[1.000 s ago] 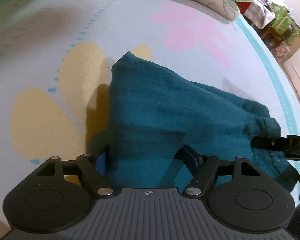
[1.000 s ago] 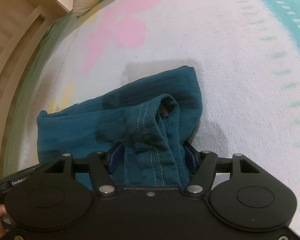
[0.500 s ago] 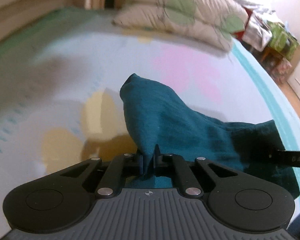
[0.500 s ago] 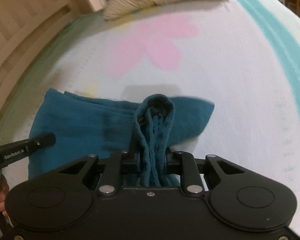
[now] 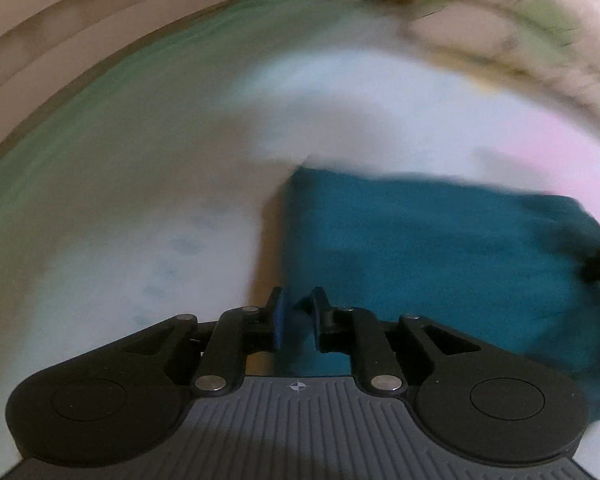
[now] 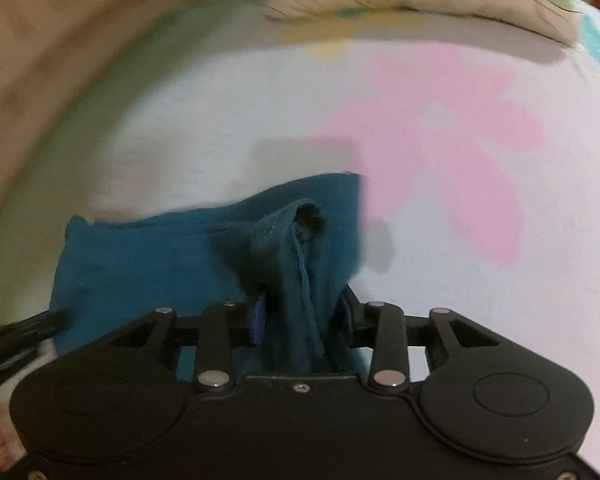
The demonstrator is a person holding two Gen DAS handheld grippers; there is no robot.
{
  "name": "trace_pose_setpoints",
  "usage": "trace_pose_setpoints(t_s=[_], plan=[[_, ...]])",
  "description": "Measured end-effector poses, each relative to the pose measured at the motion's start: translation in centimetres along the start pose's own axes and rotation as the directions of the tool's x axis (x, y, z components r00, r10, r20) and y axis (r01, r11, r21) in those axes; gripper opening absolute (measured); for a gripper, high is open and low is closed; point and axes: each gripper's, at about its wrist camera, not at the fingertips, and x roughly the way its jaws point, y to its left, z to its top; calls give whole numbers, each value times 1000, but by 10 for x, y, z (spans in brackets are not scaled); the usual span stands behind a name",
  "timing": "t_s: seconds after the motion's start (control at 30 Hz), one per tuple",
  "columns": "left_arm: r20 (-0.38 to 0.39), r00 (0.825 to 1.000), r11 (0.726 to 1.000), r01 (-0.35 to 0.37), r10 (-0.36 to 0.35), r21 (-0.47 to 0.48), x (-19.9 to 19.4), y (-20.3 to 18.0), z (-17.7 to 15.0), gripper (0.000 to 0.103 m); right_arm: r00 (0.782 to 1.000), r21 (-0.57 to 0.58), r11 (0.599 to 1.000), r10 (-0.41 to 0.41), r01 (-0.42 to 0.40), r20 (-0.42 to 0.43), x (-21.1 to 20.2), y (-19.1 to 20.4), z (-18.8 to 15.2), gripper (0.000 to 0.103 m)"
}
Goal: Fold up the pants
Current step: 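Open the right gripper and lift both grippers off the folded pants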
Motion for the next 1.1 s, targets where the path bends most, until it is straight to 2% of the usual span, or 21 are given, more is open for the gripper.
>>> trace_pose_setpoints(t_s=[0.07,0.13,0.2,0.27,0.4,0.5,0.53,0.63,0.7,0.83,0.97,1.1], plan=[[-5,1000,997,-24,24,-69,-1,10,1,15,999,41,998,47,-47,16,-4,-14,1,49],[15,1000,989,6,-4,-146,-8,16,4,15,994,86,992,90,-95,62,-18,-22,-3,49],[47,998,984,48,-40,-174,-19,18,2,15,988,88,992,80,-91,129,-34,-24,-6,50],[68,996,989,72,-64,-132,-29,13,-5,15,981,49,993,100,-110,169,-50,-19,-13,50],[32,990,989,142,-141,-50,-36,-12,-15,15,970,-57,990,135,-126,204,-68,-3,-33,48],[-30,971,971,237,-238,-13,-37,-28,-30,15,974,-142,986,117,-90,192,-69,8,-59,34],[-41,967,968,250,-250,-6,-37,-32,-35,15,979,-165,984,97,-67,182,-65,13,-68,27],[-98,958,961,276,-271,34,-28,-46,-49,15,992,-167,985,54,-33,117,-43,14,-85,24],[-132,956,962,270,-264,34,-17,-48,-56,15,995,-150,988,40,-25,94,-31,12,-90,23],[-111,958,961,272,-265,55,-20,-45,-57,15,994,-158,987,36,-19,103,-32,18,-88,21],[-46,970,970,242,-240,27,-39,-33,-57,15,988,-152,987,64,-42,138,-55,26,-87,26],[45,979,980,197,-199,35,-66,-25,-58,15,986,-136,990,46,-24,160,-81,32,-96,30]])
